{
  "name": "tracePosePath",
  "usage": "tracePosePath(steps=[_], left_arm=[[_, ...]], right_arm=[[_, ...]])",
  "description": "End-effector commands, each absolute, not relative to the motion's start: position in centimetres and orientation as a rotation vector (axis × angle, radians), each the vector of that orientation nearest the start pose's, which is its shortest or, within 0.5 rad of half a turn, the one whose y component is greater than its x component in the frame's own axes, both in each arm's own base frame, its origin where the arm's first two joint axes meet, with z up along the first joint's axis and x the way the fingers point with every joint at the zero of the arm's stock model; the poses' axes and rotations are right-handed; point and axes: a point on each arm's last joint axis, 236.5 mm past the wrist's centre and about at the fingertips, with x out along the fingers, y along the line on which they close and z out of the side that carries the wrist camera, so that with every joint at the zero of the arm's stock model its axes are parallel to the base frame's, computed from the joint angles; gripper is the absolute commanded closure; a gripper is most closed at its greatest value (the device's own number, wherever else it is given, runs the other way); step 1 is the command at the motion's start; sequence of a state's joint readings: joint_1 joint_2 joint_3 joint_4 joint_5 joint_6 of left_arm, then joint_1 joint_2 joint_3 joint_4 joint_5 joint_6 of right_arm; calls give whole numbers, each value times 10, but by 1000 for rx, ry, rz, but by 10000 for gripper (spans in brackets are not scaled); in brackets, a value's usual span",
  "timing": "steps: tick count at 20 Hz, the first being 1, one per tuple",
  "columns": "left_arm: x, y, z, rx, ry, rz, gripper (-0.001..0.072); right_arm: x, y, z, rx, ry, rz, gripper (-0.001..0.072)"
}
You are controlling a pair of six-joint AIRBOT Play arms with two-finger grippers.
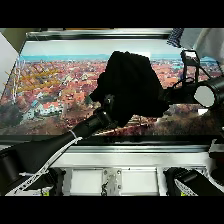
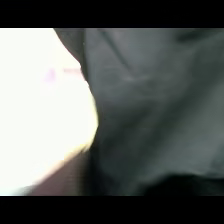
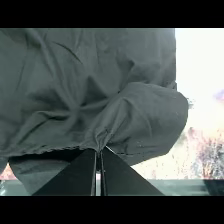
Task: Fold the clothes and pants, and hang the long-sleeved shirts on hangers.
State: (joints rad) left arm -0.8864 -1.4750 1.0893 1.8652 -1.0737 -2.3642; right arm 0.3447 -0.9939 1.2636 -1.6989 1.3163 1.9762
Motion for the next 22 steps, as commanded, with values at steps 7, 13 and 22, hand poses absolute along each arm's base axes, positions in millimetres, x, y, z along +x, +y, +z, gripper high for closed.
tracePosePath(steps=[7,13,22], left_arm=[[330,-242,161,112,879,-316,694],[263,-233,431,-180,356,-616,694],[223,-224,521,-167,39,-714,695]], right_arm=[[333,75,191,-57,993,73,695],[312,78,362,29,625,164,695],[275,74,440,109,377,219,696]])
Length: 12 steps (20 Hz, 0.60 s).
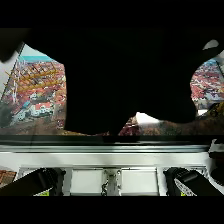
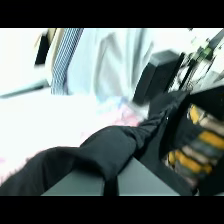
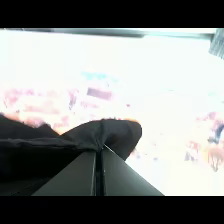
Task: Fold the clothes and pants, and hang the long-sleeved shirts on hangers.
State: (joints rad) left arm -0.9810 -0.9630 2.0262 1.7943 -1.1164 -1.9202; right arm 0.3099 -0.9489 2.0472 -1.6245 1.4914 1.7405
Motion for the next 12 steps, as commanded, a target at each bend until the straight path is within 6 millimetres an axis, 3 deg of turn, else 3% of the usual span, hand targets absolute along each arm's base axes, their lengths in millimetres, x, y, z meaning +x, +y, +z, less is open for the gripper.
tracePosePath(steps=[1,3,5,6,7,9,12], left_arm=[[244,-222,500,-131,84,-635,694],[294,-207,427,-42,288,-453,694],[336,-180,330,-3,594,-287,694],[345,-173,278,-7,775,-270,694],[344,-178,233,-31,943,-320,694],[328,-206,166,-142,1206,-532,694],[285,-224,103,-187,1432,-659,695]], right_arm=[[283,77,429,102,414,215,696],[303,83,381,49,584,202,696],[320,88,315,-57,822,199,696],[327,91,283,-107,939,202,696],[334,93,257,-129,1030,198,696],[345,100,208,-152,1176,198,696],[317,109,146,-172,1393,214,696]])
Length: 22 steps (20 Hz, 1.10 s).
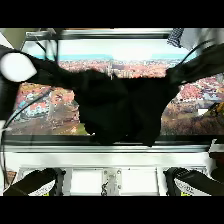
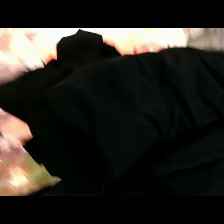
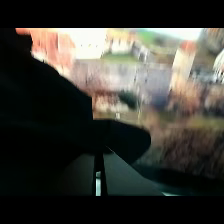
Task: Fold the clothes and pants, and hang the long-sleeved shirts on hangers.
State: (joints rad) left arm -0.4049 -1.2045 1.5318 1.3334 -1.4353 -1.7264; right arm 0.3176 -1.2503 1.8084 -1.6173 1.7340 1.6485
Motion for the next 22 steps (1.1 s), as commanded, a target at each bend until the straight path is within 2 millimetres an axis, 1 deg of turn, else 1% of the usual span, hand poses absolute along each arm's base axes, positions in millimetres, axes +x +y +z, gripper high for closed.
tracePosePath(steps=[1,3,4,5,6,8,9,10,11,14,16,17,19,20,21,22], left_arm=[[266,-227,86,-165,1484,-672,694],[229,-236,66,-121,1553,-709,694],[213,-241,61,-90,1570,-734,694],[203,-247,60,-69,1566,-757,694],[201,-253,62,-60,1538,-775,694],[209,-263,69,-70,1462,-790,694],[215,-264,72,-84,1435,-783,694],[223,-260,75,-106,1414,-765,694],[232,-252,77,-131,1397,-739,694],[269,-218,93,-242,1304,-626,694],[290,-200,102,-302,1235,-569,694],[295,-196,104,-312,1220,-556,694],[296,-197,102,-286,1212,-573,693],[296,-199,100,-270,1216,-585,669],[296,-201,99,-268,1214,-590,366],[297,-202,100,-272,1209,-590,35]], right_arm=[[302,112,130,-191,1439,219,696],[273,118,109,-208,1504,218,696],[264,122,103,-214,1510,222,695],[263,128,101,-211,1489,231,696],[268,133,103,-210,1456,247,695],[280,139,106,-172,1398,242,695],[281,139,106,-172,1394,237,695],[281,138,107,-174,1393,235,695],[282,136,108,-177,1388,230,695],[288,123,118,-201,1330,184,695],[298,125,127,-172,1262,180,695],[304,129,132,-145,1223,183,695],[315,135,138,-100,1170,179,695],[318,136,139,-93,1157,181,695],[319,137,139,-93,1152,182,695],[319,137,138,-93,1154,181,695]])
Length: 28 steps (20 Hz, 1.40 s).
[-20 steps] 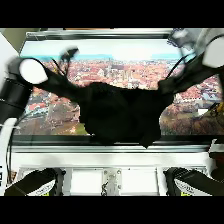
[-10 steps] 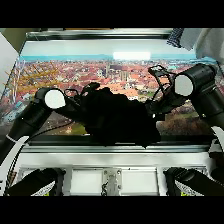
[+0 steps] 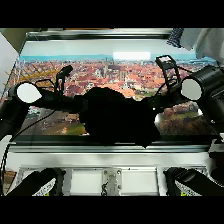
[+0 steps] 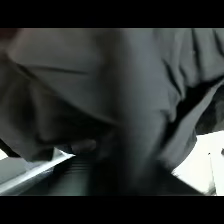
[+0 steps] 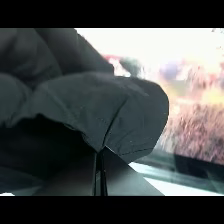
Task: Fold the clothes and pants, and hang the long-sleeved shirts on hangers.
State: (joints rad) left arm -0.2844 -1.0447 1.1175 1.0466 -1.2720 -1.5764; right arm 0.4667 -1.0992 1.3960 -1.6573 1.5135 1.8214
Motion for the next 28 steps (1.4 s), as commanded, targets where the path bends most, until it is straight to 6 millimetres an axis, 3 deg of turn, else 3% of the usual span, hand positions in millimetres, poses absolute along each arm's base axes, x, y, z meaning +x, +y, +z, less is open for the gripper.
tracePosePath(steps=[1,4,7,10,14,17,20,22,25,28], left_arm=[[297,-202,102,-272,1202,-591,28],[304,-191,127,-292,1097,-571,27],[314,-167,163,-329,947,-516,27],[319,-131,187,-365,847,-428,28],[336,-62,197,-418,760,-242,28],[359,0,192,-413,749,-109,28],[384,89,176,-318,801,118,28],[397,150,154,-198,882,266,27],[420,207,115,-64,994,383,25],[459,245,75,17,1020,429,26]], right_arm=[[319,136,138,-94,1155,181,695],[319,137,138,-95,1156,181,694],[319,137,138,-95,1156,181,694],[319,137,138,-94,1156,181,694],[319,137,138,-94,1156,181,694],[319,137,138,-94,1156,181,694],[319,137,138,-94,1156,181,694],[319,137,138,-95,1156,181,694],[319,137,138,-95,1156,181,694],[319,137,138,-95,1156,181,694]])
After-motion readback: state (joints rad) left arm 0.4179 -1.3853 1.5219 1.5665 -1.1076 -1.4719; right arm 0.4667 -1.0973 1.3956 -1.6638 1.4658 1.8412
